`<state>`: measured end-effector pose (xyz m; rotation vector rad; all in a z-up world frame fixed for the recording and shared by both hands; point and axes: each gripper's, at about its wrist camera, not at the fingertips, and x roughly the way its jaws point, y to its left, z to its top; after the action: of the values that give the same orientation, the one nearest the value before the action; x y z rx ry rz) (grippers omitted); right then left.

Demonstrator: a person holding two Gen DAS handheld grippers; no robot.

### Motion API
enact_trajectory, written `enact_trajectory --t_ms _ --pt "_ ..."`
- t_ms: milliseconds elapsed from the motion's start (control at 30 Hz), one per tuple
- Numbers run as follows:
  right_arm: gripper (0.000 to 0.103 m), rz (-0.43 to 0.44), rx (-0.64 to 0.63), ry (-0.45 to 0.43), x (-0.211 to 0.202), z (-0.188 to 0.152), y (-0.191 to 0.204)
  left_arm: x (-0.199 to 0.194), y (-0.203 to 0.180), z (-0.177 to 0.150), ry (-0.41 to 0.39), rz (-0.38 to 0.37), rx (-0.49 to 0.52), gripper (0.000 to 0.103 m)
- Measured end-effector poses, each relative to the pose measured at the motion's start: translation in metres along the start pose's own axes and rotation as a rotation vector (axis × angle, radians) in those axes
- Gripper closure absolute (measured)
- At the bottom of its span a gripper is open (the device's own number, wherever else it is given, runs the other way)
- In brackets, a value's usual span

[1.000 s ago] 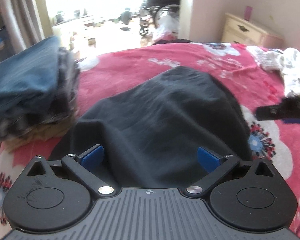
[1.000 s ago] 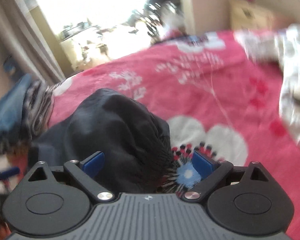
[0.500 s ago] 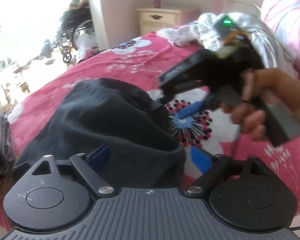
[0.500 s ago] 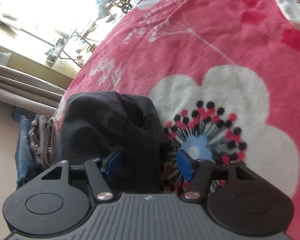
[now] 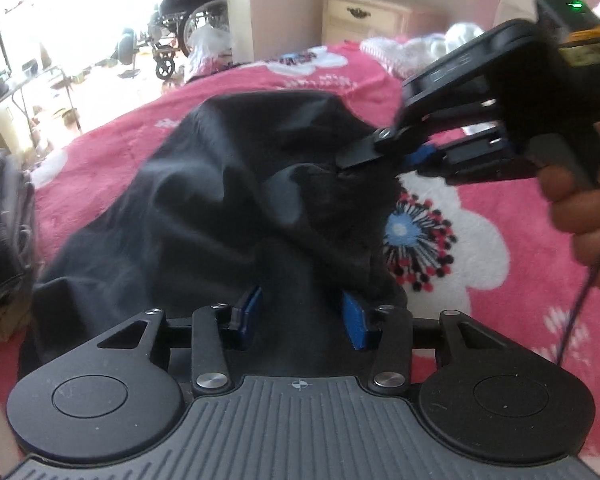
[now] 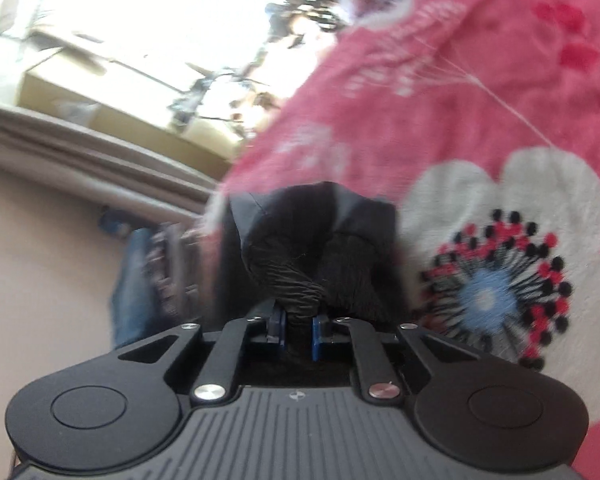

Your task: Fold clothes

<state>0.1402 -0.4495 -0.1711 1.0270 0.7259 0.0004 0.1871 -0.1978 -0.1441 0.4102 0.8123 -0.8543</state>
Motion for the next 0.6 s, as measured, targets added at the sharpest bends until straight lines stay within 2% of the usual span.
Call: enact_trajectory --t_ms 133,300,400,533,600 --pt "0.092 0.045 -0.138 0.015 -0.032 -0.022 0.043 -0.037 0.006 -0.011 -0.009 -0.029 -0.023 0.057" --pt "0.092 0.105 -0.286 0.058 -0.059 -0.056 0.084 -0.09 0.001 -0.027 -0.058 -0.044 -0.038 0.032" --pt "0.093 0.113 -0.413 0.093 -0.07 -0.082 0.112 -0.121 -0.002 -0.038 -0.079 -0.051 -0.07 0.032" --pt "0.095 0.194 -0.42 0.143 -0.074 -0.108 0.135 -0.147 -0.014 -0.054 -0.078 -0.016 -0.062 0.031" --pt "0.095 0.211 -0.464 0.172 -0.074 -0.125 0.149 -0.158 -0.021 -0.063 -0.07 -0.013 -0.057 0.03"
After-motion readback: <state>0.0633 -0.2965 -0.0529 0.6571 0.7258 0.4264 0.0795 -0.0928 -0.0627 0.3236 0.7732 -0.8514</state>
